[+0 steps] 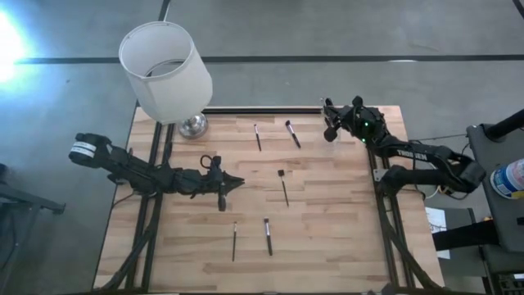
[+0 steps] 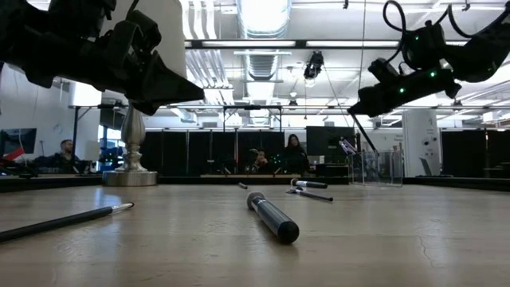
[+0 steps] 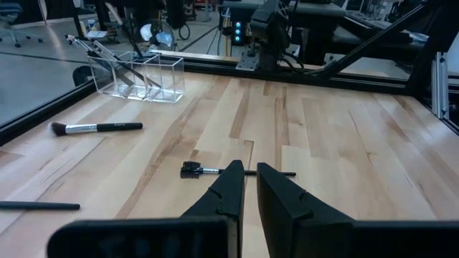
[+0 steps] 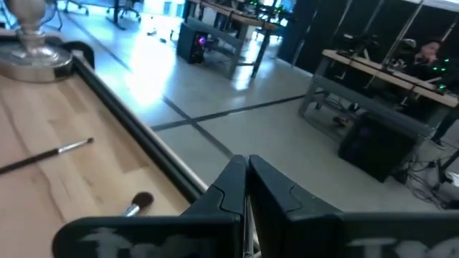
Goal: Put items in baskets/containers
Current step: Put the foundation brush into the transparent organizer
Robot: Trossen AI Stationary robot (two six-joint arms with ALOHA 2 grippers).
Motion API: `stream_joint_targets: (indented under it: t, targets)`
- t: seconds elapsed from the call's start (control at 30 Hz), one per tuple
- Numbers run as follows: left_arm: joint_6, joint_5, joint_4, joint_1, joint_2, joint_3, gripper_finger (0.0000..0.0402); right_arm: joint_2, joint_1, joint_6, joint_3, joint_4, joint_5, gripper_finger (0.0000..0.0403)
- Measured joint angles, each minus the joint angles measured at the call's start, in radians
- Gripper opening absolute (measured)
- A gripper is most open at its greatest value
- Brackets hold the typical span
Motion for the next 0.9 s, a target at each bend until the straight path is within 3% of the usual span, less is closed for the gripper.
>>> stream_joint_targets:
  t: [0.33,0.5,0.9]
  targets:
    - [-0.004,0.0,-0.001,0.0,0.0,0.0,0.0032,0.124,-0.023,0.001,0.008,-0.003,-0.035,0.0008]
    - [-0.004,0.0,-0.001,0.0,0.0,0.0,0.0032,0.161,-0.024,0.036,0.021,-0.004,0.027,0.0013]
    - [-0.044,0.0,-0.003,0.0,0.0,0.0,0.0032,0.091,-0.023,0.097,0.063,-0.162,0.038,0.0105]
